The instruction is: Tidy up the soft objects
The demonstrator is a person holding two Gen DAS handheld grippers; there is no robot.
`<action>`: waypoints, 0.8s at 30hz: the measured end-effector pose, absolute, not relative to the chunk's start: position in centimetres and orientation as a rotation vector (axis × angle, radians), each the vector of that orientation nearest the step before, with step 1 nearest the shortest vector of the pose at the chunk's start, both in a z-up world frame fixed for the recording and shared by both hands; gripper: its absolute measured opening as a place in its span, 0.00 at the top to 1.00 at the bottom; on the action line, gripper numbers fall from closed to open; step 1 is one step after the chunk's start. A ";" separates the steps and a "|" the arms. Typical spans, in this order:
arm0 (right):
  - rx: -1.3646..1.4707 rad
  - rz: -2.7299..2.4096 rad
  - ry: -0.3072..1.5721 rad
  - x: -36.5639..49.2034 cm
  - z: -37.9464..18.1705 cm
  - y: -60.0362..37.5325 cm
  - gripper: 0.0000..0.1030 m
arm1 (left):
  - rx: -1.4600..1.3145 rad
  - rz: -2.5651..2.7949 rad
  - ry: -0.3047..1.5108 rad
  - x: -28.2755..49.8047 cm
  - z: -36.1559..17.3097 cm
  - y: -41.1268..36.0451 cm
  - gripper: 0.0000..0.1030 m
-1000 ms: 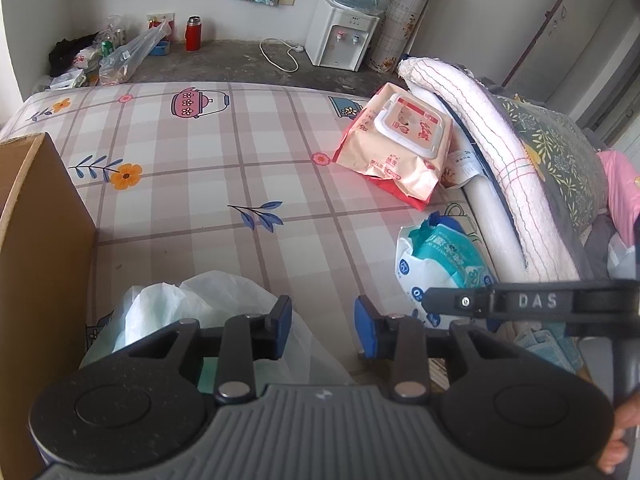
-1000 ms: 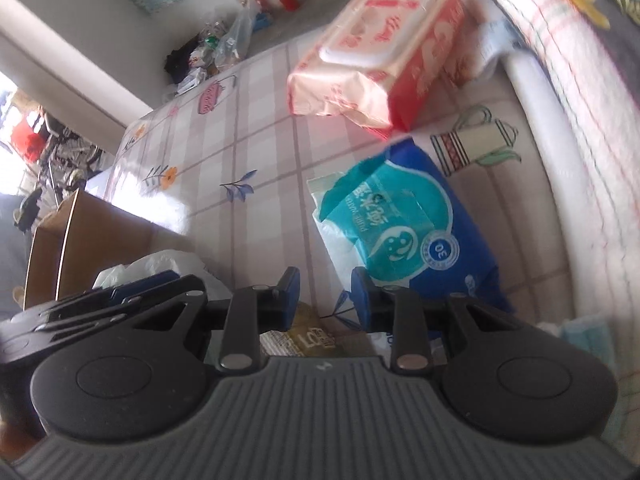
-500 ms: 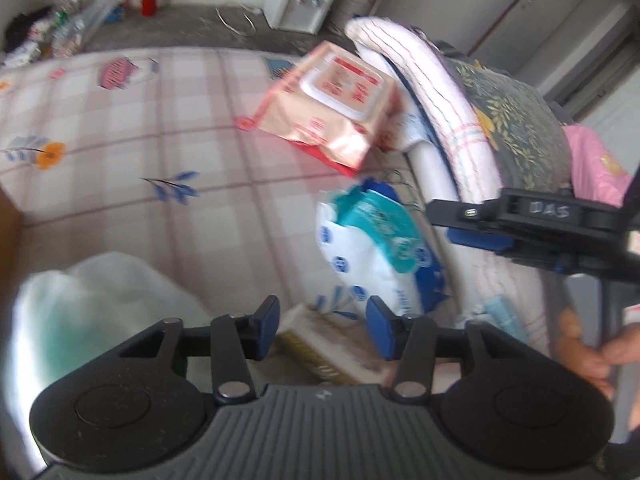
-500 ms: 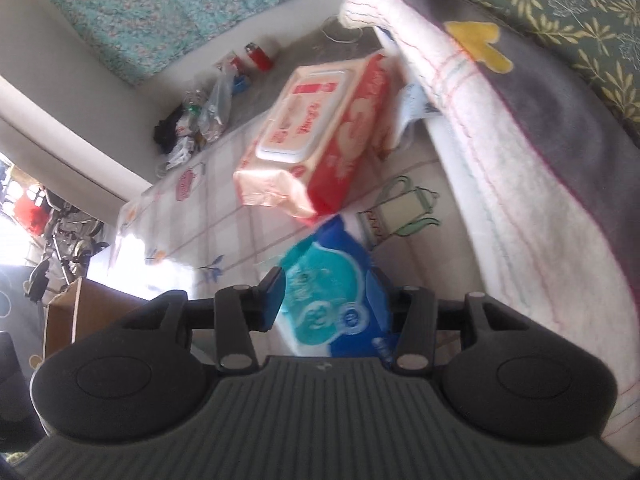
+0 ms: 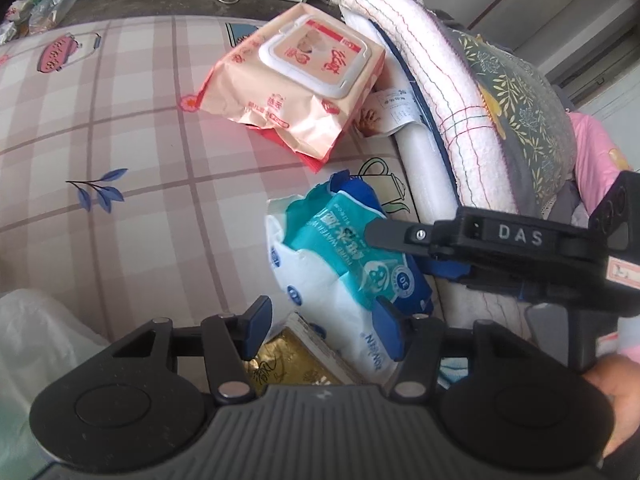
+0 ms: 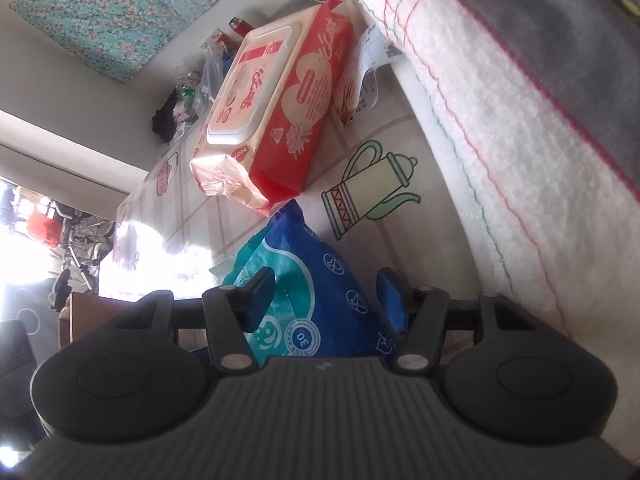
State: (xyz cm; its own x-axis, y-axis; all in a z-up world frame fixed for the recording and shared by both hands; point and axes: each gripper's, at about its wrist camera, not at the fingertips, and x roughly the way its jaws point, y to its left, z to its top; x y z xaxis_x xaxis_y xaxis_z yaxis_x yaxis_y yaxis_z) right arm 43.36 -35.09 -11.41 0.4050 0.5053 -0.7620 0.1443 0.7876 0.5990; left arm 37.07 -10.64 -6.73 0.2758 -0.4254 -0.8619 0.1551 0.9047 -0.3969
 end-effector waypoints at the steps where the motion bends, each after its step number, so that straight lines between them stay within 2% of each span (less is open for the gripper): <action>1: 0.670 0.258 1.160 43.3 -11.6 -35.1 0.46 | -0.259 -0.400 1.237 37.2 -6.9 -10.7 0.46; 6: 0.706 0.275 1.177 43.0 -12.1 -35.1 0.46 | -0.275 -0.414 1.247 37.6 -7.3 -11.3 0.46; 9: 0.721 0.278 1.175 43.0 -12.4 -35.3 0.45 | -0.279 -0.415 1.255 37.8 -7.7 -11.6 0.42; 13: 0.716 0.289 1.160 42.8 -12.5 -35.1 0.45 | -0.305 -0.424 1.237 37.9 -7.9 -11.8 0.44; 17: 0.692 0.298 1.116 42.3 -12.1 -34.9 0.58 | -0.281 -0.411 1.210 37.9 -7.5 -12.1 0.44; 20: 0.723 0.302 1.096 41.9 -11.6 -35.3 0.62 | -0.303 -0.408 1.187 37.6 -6.7 -11.4 0.47; 24: 0.745 0.309 1.049 41.3 -10.0 -35.6 0.64 | -0.302 -0.417 1.133 36.9 -4.7 -11.1 0.48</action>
State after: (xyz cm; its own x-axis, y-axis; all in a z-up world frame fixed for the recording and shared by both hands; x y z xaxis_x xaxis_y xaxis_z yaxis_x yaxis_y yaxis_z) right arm 41.27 -35.61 -9.99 0.4840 0.5636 -0.6694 0.1102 0.7197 0.6855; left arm 36.92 -11.12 -4.68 0.3604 -0.4675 -0.8072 0.1673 0.8837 -0.4371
